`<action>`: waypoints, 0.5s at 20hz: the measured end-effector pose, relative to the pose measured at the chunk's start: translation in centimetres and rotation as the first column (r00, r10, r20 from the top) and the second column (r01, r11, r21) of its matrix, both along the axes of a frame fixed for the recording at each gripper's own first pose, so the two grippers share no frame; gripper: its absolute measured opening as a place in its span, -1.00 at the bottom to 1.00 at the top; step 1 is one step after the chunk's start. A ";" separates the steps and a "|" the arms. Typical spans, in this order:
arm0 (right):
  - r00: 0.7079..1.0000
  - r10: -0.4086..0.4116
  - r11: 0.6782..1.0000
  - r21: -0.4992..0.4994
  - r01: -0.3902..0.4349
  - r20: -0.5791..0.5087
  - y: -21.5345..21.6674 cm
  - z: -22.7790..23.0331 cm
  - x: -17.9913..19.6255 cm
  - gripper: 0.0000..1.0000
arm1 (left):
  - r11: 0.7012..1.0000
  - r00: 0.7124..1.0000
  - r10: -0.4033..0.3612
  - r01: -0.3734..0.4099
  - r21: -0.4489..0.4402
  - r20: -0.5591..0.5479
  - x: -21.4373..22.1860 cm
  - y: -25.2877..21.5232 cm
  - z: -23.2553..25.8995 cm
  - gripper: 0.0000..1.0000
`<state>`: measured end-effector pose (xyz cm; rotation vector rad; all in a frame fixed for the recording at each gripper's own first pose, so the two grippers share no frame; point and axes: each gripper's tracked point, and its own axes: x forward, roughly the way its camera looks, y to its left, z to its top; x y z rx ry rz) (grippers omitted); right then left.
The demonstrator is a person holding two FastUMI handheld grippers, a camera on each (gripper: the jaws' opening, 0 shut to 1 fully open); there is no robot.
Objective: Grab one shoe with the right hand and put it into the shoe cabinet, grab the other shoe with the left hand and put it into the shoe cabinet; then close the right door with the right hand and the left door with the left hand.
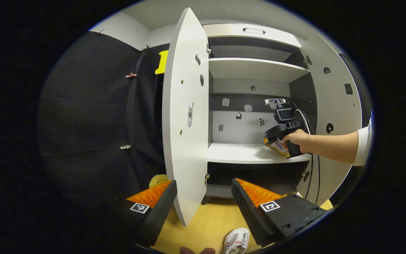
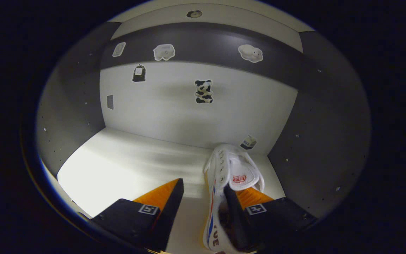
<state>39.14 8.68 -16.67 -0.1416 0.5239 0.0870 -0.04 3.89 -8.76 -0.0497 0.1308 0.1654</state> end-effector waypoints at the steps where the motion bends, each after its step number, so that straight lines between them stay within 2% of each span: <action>1: 1.000 -0.002 1.000 0.010 0.002 0.019 0.0 0.7 -0.7 0.63 | 1.000 1.000 -0.008 0.008 0.000 0.005 0.0 -0.1 0.2 0.95; 2: 0.999 -0.003 1.000 0.024 0.002 0.044 0.1 1.6 -1.4 0.73 | 1.000 1.000 -0.015 0.015 0.002 0.008 -0.1 -0.1 0.3 0.95; 6: 0.985 -0.014 0.995 0.104 -0.004 0.172 0.1 6.0 -4.9 0.94 | 0.999 0.999 -0.043 0.044 -0.005 0.022 -0.4 -0.3 0.6 0.95; 10: 0.959 0.001 0.985 0.167 -0.051 0.283 0.4 10.6 -10.5 0.96 | 0.997 0.997 -0.073 0.073 -0.009 0.033 -0.7 -0.6 0.6 0.95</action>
